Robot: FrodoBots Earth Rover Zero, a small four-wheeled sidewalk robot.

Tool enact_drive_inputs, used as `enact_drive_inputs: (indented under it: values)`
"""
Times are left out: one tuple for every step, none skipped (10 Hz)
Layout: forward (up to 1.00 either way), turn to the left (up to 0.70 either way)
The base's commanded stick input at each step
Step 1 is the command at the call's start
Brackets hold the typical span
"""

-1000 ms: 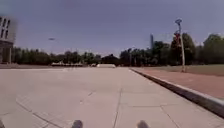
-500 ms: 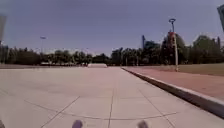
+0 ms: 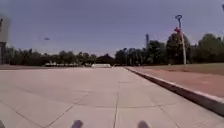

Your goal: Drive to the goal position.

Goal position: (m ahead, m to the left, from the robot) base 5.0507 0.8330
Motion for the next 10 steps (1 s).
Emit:
enact_drive_inputs:
  values:
    - [0.85, 0.00]
    - [0.85, 0.00]
    - [0.85, 0.00]
    - [0.85, 0.00]
    - [0.85, 0.00]
    - [0.85, 0.00]
    - [0.85, 0.00]
    - [0.85, 0.00]
    - [0.85, 0.00]
    - [0.85, 0.00]
